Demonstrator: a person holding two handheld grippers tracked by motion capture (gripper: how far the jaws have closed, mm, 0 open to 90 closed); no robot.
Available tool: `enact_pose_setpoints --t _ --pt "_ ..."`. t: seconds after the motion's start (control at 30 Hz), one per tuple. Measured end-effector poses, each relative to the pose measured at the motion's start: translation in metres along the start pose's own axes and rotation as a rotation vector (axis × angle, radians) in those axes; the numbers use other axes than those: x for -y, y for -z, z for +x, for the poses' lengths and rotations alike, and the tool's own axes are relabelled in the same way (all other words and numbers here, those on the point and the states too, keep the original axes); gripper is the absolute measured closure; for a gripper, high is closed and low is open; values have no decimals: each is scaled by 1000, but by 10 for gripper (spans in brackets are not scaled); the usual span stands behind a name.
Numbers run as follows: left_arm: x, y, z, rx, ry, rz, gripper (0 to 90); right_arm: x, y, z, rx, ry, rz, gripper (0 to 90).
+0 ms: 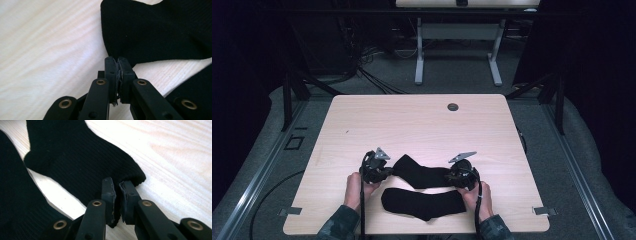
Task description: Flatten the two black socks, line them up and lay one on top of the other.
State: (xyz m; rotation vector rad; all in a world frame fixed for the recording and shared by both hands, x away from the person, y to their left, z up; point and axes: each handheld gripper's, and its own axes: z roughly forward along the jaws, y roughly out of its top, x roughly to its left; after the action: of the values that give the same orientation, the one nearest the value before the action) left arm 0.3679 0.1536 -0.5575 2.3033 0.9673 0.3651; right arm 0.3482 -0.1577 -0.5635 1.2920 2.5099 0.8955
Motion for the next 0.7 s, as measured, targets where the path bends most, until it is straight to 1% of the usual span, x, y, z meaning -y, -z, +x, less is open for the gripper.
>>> enact_pose_setpoints --t 0.07,0.1,0.13,0.17,0.2,0.23,0.27,0.3,0.37,0.4,0.43,0.5,0.53,0.57,0.6,0.63,0.67,0.7 --pt "-2 7 -1 -35 -29 -9 882 -2 3 1 -4 7 -6 827" --pt "-2 10 -1 -51 -38 -10 882 -4 4 2 0 9 -23 827" --pt "-4 16 -1 -84 -58 -12 882 -5 5 4 -8 12 -29 827" --pt "-5 22 -1 -97 -68 -13 882 -10 7 8 -20 16 -35 826" --pt "-7 35 1 -134 -87 -23 882 -13 8 11 -26 21 -48 826" --pt "-7 42 2 -146 -92 -22 882 -19 12 18 -31 43 -57 827" --pt "-8 51 4 -153 -98 -27 882 -23 14 20 -35 59 -60 826" --pt "-9 58 4 -159 -110 -23 881 -26 15 24 -34 62 -83 826" --pt "-8 61 1 -125 -128 8 872 -31 19 26 -29 75 -89 826" --pt "-6 57 -2 -89 -123 23 853 -31 19 26 -24 70 -87 825" --pt "-5 54 -2 -57 -116 43 791 -30 19 22 -19 60 -76 825" --pt "2 43 0 -29 -90 71 676 -26 16 15 -6 54 -46 825" --pt "5 40 2 -8 -72 70 614 -22 12 9 -4 40 -22 825" --pt "8 38 5 3 -34 56 553 -20 10 6 7 42 0 825" --pt "11 36 9 14 -10 51 521 -17 8 2 6 49 22 824" --pt "13 36 12 13 11 41 509 -15 6 0 4 37 19 824" --pt "14 35 16 9 34 29 481 -14 5 -2 7 36 19 823" --pt "14 34 20 -3 55 23 478 -13 5 -4 8 47 34 823"
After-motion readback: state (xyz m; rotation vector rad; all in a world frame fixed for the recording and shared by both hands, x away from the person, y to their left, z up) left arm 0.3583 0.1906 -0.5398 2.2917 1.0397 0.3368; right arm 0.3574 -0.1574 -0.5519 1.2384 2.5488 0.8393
